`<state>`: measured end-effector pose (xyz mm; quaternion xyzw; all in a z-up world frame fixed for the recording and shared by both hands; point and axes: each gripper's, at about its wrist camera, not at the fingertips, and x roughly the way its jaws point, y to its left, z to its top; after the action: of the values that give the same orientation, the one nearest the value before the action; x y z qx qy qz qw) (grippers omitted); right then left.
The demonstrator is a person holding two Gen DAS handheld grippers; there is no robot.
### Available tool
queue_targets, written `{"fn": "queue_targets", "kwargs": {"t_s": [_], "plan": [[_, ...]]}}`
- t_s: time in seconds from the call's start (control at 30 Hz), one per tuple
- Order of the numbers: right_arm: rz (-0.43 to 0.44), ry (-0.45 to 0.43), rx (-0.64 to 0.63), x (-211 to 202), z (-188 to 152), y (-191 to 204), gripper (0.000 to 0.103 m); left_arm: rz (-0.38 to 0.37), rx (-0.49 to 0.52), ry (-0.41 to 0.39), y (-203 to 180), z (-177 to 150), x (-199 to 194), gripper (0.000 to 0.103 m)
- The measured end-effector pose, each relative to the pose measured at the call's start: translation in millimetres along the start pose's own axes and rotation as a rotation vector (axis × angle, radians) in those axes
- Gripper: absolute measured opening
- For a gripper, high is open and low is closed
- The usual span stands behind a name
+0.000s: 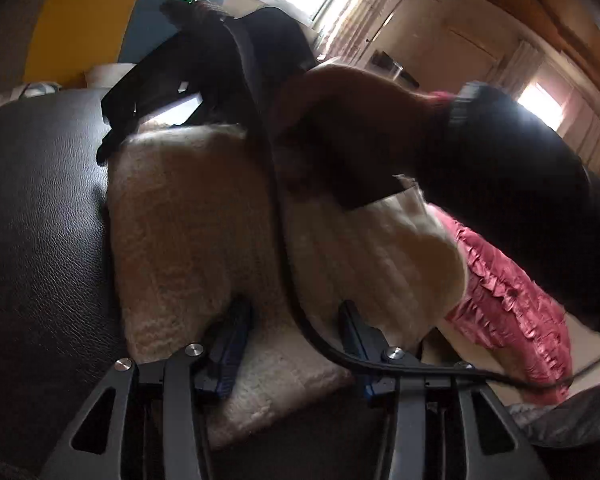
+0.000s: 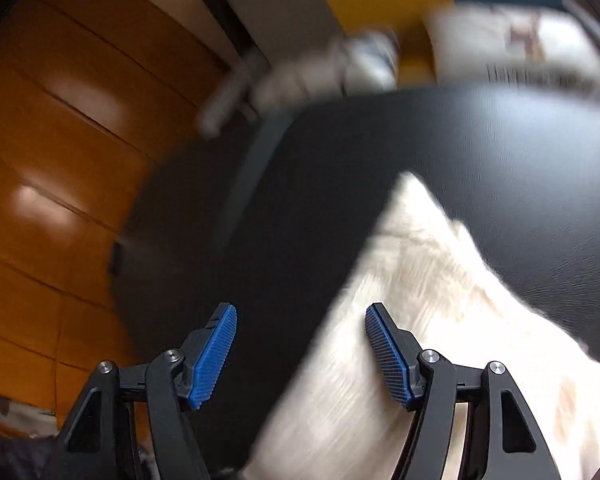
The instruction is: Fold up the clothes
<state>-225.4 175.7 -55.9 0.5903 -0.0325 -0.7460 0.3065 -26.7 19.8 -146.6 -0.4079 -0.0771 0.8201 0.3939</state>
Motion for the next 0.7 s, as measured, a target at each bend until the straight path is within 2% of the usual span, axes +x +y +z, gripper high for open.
{"fn": "queue_targets", "kwargs": {"t_s": [0.03,0.07,0.1,0.2,0.33,0.4,0.43,0.47,0.5,0.57,0.7], "plan": [[-0.041,-0.008,-0.007,6,1,-5,0.051,-0.005,-0.007,-0.004,0,-1,0,0.045],[-0.047,-0.04,-0.007,6,1,-8,0.051,-0.012,-0.016,-0.008,1,-1,1,0.045],[-0.03,-0.057,0.01,4,-1,-14,0.051,-0.014,-0.015,-0.009,1,-1,1,0.045],[0.053,-0.091,0.079,-6,-7,-32,0.041,-0.033,-0.036,-0.018,1,0,-5,0.045],[0.136,-0.153,0.149,-21,-15,-46,0.041,-0.094,-0.162,-0.078,12,5,-34,0.047],[0.157,-0.234,0.166,-49,-27,-45,0.042,-0.105,-0.215,-0.131,22,8,-52,0.049],[0.168,-0.279,0.174,-65,-34,-45,0.047,-0.107,-0.237,-0.131,28,11,-52,0.055],[0.178,-0.324,0.182,-81,-40,-44,0.059,-0.11,-0.259,-0.131,33,15,-51,0.061],[0.203,-0.378,0.19,-100,-52,-46,0.065,-0.112,-0.28,-0.131,39,18,-50,0.064],[0.25,-0.487,0.209,-142,-85,-51,0.088,-0.117,-0.324,-0.13,50,25,-49,0.07],[0.282,-0.599,0.303,-200,-168,-76,0.102,-0.126,-0.411,-0.129,73,38,-46,0.074]]}}
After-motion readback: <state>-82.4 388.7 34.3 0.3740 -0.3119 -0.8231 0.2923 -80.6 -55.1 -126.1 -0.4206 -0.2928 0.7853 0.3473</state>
